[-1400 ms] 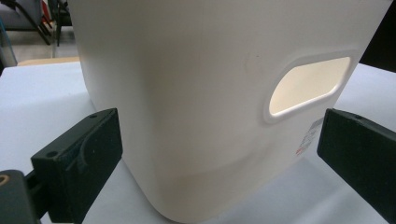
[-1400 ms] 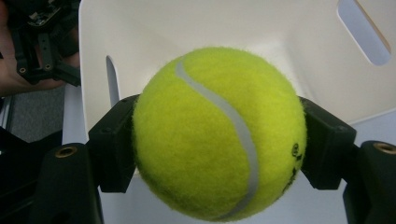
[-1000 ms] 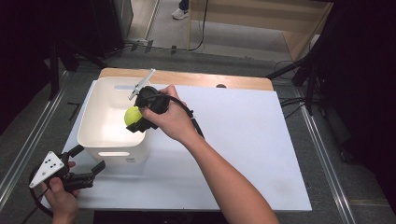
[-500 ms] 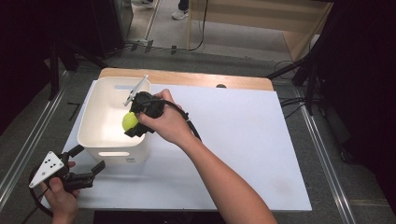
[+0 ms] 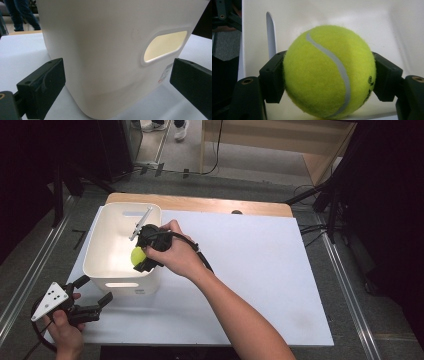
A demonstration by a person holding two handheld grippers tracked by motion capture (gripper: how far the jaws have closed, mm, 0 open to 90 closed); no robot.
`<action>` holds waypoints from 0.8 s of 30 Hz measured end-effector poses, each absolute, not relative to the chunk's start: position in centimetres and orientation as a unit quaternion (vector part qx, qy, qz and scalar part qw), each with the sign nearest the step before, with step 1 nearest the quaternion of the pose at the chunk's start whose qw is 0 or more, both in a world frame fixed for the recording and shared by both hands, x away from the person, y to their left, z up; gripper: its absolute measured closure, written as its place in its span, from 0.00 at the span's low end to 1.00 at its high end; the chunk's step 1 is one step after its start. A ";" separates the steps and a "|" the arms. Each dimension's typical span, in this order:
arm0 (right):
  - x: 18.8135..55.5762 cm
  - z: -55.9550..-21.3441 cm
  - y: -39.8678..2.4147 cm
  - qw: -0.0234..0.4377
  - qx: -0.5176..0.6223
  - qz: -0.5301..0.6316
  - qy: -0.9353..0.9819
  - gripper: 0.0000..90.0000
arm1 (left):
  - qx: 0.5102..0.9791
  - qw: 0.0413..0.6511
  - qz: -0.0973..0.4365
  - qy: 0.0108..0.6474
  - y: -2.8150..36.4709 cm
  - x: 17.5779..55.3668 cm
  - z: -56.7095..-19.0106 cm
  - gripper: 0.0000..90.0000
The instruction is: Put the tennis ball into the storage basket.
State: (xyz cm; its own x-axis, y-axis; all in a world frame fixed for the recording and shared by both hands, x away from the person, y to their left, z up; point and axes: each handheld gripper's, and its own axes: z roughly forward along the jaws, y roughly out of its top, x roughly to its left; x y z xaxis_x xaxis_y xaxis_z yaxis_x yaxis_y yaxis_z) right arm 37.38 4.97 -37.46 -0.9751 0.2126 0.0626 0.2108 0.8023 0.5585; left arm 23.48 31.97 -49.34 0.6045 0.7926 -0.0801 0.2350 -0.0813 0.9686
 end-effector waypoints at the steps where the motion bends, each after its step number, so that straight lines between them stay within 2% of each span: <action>1: 37.4 -37.6 5.0 0.001 0.110 0.292 0.950 0.26 | 0.693 0.567 0.246 0.371 32.0 23.5 -49.3 0.00; 15: 37.3 -38.5 5.5 -0.001 0.102 0.271 0.957 0.25 | 0.692 0.569 0.246 0.371 32.0 23.5 -49.3 0.00; 16: 37.3 -38.5 5.5 0.001 0.101 0.272 0.957 0.23 | 0.692 0.568 0.245 0.371 32.0 23.5 -49.3 0.00; 18: 37.3 -38.3 5.4 -0.001 0.096 0.282 0.954 0.11 | 0.693 0.568 0.245 0.370 32.0 23.5 -49.3 0.00; 24: 37.3 -37.1 4.5 0.007 0.103 0.315 0.943 0.10 | 0.693 0.567 0.246 0.371 32.0 23.5 -49.3 0.00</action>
State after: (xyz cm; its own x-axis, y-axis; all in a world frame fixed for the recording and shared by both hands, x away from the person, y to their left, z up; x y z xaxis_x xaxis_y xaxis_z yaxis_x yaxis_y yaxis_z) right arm 37.27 4.53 -37.12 -0.9785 0.1999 0.0513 0.1906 0.7801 0.5959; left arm 23.49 31.97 -49.34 0.6040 0.7929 -0.0801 0.2348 -0.0810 0.9687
